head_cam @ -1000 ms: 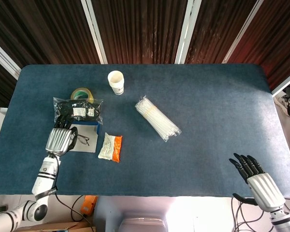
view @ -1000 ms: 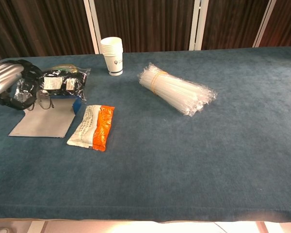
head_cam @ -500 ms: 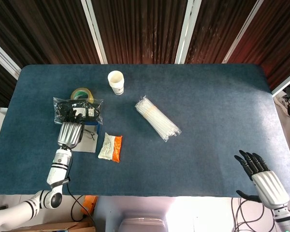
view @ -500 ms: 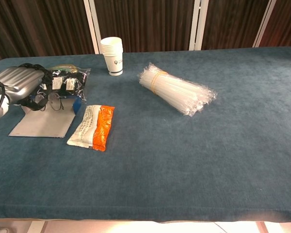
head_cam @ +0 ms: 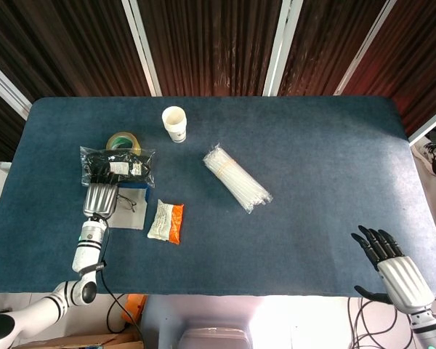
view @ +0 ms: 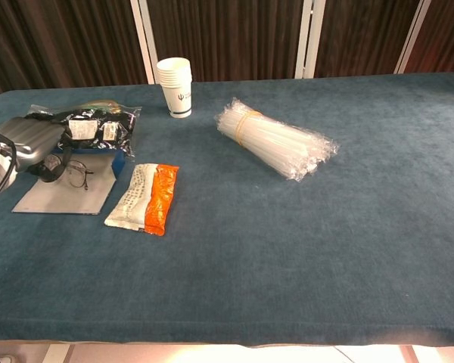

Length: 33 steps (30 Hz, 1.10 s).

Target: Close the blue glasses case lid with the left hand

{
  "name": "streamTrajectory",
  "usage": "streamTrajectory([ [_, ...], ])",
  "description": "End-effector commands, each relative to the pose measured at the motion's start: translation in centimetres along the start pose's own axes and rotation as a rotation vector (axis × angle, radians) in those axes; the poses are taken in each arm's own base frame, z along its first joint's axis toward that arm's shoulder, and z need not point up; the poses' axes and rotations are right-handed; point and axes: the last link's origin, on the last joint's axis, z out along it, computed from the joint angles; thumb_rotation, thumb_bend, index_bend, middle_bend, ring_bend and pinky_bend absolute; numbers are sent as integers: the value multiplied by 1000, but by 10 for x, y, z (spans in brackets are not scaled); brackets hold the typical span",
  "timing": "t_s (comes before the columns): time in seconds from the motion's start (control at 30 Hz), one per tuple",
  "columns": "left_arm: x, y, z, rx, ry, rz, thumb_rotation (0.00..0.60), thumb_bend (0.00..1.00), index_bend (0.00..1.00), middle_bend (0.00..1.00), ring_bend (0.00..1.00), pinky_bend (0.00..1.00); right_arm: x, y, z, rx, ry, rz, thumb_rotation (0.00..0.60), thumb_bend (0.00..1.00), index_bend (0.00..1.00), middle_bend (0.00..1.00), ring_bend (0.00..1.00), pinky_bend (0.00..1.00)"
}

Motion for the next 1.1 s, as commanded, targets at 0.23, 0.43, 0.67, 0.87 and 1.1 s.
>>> streamTrajectory([
  [0.23, 2, 4, 3, 13, -5, -30, 600, 386, 683, 194, 81, 90, 1, 0, -1, 5, 3, 6, 600, 271, 0, 0, 0, 0],
  [0.43, 1, 6, 8, 52, -9, -57, 600, 382, 648, 200, 91, 93, 3, 1, -2, 5, 6, 9, 600, 271, 0, 0, 0, 0],
  [0.67, -1, 3, 12, 97, -8, -89, 600, 371, 534, 214, 119, 118, 3, 1, -3, 7, 8, 12, 600, 271, 0, 0, 0, 0],
  [0.87, -3, 0, 14, 120, -10, -91, 600, 366, 419, 210, 124, 134, 3, 1, -3, 8, 6, 10, 600, 271, 0, 0, 0, 0],
  [1.1, 2, 1, 11, 113, 41, -109, 600, 354, 351, 171, 113, 162, 3, 0, -4, 9, 3, 6, 600, 271, 0, 0, 0, 0],
])
